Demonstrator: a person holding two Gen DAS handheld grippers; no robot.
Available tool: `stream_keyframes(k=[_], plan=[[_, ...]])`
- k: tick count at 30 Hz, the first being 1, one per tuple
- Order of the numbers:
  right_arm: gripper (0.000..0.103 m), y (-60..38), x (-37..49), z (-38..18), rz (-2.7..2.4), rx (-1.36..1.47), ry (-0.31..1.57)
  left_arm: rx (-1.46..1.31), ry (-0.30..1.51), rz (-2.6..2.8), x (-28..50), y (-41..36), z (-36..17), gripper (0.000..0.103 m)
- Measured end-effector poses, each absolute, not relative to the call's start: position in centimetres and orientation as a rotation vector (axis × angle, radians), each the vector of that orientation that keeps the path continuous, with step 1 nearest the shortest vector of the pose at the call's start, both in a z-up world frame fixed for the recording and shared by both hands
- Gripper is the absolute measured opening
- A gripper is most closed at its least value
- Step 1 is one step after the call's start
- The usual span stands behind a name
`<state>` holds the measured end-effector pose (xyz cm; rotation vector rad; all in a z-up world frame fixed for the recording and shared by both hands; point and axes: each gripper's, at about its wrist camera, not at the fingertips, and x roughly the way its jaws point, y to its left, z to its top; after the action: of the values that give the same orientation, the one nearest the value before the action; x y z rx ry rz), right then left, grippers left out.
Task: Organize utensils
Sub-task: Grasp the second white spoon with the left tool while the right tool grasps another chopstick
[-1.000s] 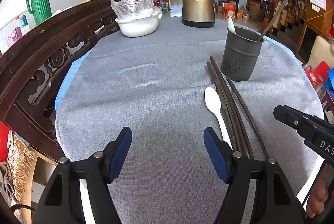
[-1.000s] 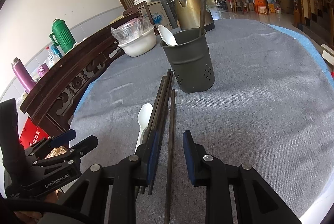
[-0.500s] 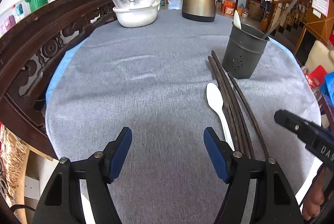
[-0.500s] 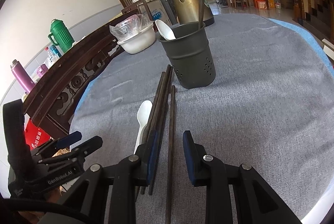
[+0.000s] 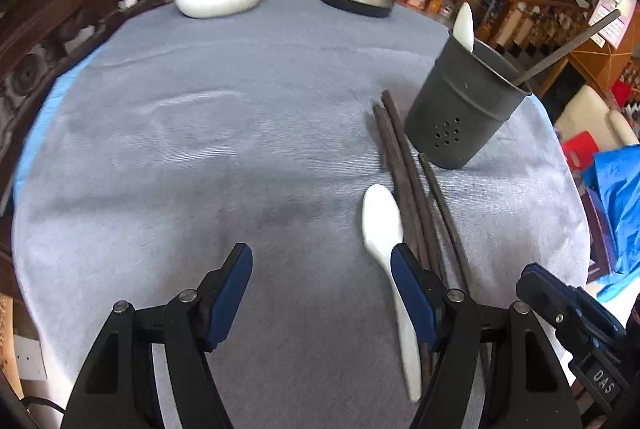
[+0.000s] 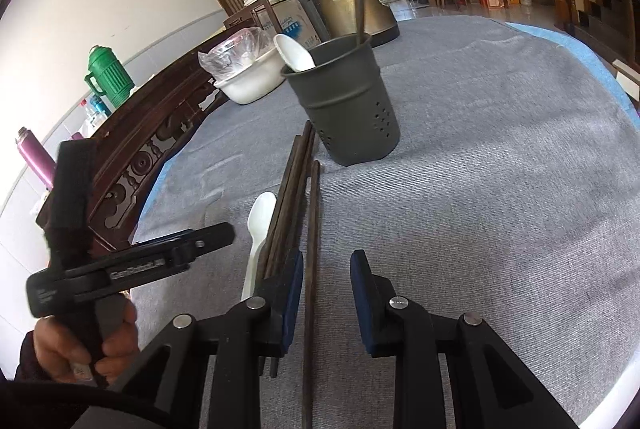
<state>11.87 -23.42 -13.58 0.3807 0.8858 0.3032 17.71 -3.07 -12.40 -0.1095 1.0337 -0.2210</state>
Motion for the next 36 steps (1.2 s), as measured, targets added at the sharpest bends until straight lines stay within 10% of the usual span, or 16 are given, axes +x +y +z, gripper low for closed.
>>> stream_keyframes(k=[16,36], plan=[[0.026,-23.0,17.2,-13.4,0.424,0.422,0.964,-0.088,1.109,-0.4,21.1,-5.8,-13.3,0.008],[0.008,-21.1,19.2,-15.1,0.329,0.237,1.135,-0.094,1.146,-0.429,22.5,-3.3,-13.3,0.012]])
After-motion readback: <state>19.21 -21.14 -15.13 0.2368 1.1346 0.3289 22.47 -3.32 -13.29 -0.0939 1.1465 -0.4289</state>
